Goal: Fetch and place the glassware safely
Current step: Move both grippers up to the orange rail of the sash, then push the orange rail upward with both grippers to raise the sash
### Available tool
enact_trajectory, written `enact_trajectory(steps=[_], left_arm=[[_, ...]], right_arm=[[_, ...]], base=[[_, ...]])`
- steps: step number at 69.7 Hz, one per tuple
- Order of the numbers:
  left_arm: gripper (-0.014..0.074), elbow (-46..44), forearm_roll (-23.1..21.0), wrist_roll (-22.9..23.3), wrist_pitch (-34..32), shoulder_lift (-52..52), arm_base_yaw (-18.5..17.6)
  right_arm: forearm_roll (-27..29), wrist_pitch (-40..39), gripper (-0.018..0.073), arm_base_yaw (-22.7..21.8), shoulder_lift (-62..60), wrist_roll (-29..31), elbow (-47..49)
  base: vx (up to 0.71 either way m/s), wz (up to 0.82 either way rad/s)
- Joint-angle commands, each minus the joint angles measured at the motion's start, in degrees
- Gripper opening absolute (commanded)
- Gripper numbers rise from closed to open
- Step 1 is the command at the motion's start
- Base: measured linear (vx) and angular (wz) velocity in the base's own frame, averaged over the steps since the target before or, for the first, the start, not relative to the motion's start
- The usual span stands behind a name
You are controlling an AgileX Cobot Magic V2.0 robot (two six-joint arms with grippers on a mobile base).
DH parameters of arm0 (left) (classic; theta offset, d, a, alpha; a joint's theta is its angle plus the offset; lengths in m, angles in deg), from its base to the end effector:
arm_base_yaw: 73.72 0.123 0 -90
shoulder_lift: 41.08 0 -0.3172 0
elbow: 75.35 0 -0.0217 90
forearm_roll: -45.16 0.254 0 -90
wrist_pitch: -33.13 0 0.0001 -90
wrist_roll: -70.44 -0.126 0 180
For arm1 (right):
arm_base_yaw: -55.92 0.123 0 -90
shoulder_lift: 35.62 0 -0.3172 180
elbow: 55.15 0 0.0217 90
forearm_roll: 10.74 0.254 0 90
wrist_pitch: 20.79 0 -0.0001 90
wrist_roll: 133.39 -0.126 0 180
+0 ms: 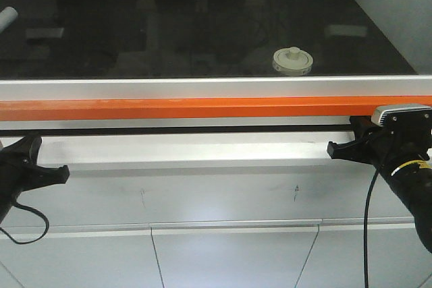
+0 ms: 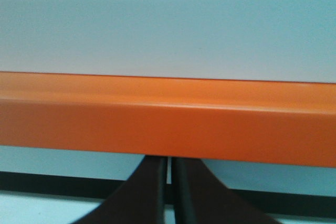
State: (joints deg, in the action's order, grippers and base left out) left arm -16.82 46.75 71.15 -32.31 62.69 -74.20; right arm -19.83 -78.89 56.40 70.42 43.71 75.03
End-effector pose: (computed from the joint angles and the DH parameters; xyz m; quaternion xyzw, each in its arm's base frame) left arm 0.2984 -0.0057 0.1805 0.0112 0.7481 -0.0125 0.6634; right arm 0.3348 0.0197 0.1873 -0.0599 0.7524 0.0425 0.6546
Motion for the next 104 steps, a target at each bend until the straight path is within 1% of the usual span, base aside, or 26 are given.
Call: enact_trajectory(steps=[1,20,36,51,66,76,94,104], left_arm=[[-0.0007,-2.32,-0.22,0.43,-5.49,-1.08,-0.38],[-0.0007,-5.05,-0.22,0.43,-5.20,-0.77,-0.38],[-0.0007,-8.02,-0.17,0.37,-3.70,-0.49,-0.38],[-0.0007,-8.09,-0.11,0.43,-4.54,-0.49,-0.38],[-0.0007,-8.09,0.58,0.37,-7.75,-0.49,-0.38],[-0.0007,-8.09,1.74,0.37,-7.96,-0.49,-0.38],[-0.0007,-8.09,1.74,0.37,-8.67,-0.49,-0.38],[-0.0007,-8.09,1.74,0.37,-8.92,-1.32,-0.38]], right_arm=[[-0.64,-5.85,-0.0001,-0.23,-2.06,0.49,1.60],[-0.64,-5.84,-0.0001,-0.23,-2.06,0.49,1.60],[-0.64,-5.84,-0.0001,-0.23,-2.06,0.49,1.60],[-0.64,-6.34,-0.0001,-0.23,-2.06,0.49,1.60],[-0.72,-11.75,-0.0001,-0.23,-2.06,0.49,1.60],[-0.72,-11.63,-0.0001,-0.23,-2.06,0.49,1.60],[-0.66,-12.09,-0.0001,-0.23,-2.12,0.49,1.60],[-0.60,-13.66,-0.0001,-0.23,-2.12,0.49,1.60]], base=[[0.00,0.00],[0.00,0.00],[0.00,0.00],[0.00,0.00],[0.00,0.00],[0.00,0.00],[0.00,0.00],[0.00,0.00]])
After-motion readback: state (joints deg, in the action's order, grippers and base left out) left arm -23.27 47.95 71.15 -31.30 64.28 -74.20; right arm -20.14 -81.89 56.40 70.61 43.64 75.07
